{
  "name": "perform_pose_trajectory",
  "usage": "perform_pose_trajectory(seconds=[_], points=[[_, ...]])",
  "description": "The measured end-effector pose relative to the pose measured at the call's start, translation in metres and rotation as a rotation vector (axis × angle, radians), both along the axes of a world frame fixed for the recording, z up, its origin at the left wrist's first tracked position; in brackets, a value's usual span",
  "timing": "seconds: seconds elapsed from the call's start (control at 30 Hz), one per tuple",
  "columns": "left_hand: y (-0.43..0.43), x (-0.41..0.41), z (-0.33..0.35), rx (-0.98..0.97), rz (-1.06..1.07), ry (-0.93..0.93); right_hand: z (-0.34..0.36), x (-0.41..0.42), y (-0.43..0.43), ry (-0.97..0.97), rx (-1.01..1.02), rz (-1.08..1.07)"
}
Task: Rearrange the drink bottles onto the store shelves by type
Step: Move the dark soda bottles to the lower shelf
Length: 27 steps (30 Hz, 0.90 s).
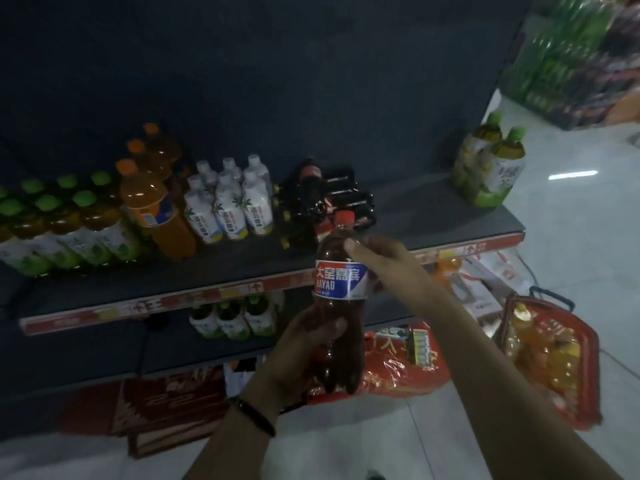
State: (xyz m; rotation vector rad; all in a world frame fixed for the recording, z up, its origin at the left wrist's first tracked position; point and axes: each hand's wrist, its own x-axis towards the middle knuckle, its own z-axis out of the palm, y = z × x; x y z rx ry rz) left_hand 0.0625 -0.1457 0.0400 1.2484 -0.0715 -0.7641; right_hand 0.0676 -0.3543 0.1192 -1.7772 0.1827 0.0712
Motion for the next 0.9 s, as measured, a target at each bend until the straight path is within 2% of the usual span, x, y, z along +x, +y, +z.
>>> perform_pose_trajectory(seconds=[0.07,0.13,0.27,0.37,0.47,0.53,0.6,0.67,0.8,0.9], points=[[-0.017,0.001,-0.014,0.070,-0.011,0.046,-0.036,-0.013,-0.015,0.093,0.063,0.042],[-0.034,0.005,-0.034,0.154,-0.020,0.058,-0.071,-0.019,-0.026,0.179,0.038,0.025],[-0.065,0.015,-0.097,0.299,-0.030,-0.024,-0.149,-0.024,-0.047,0.304,0.007,-0.003],[-0.084,0.024,-0.157,0.384,-0.096,-0.140,-0.218,-0.022,-0.059,0.330,-0.045,-0.071],[-0.089,0.050,-0.215,0.525,-0.297,-0.211,-0.284,-0.014,-0.068,0.314,-0.090,-0.105],[-0.085,0.077,-0.261,0.615,-0.330,-0.103,-0.326,-0.004,-0.072,0.285,-0.120,-0.139],[-0.078,0.103,-0.300,0.727,-0.256,-0.016,-0.365,0.012,-0.078,0.276,-0.138,-0.157],[-0.073,0.128,-0.338,0.830,-0.083,-0.040,-0.400,0.037,-0.088,0.239,-0.168,-0.152],[-0.074,0.172,-0.384,0.851,0.135,-0.163,-0.454,0.092,-0.103,0.080,-0.284,-0.203],[-0.084,0.205,-0.405,0.792,0.144,-0.192,-0.475,0.124,-0.109,-0.011,-0.289,-0.237]])
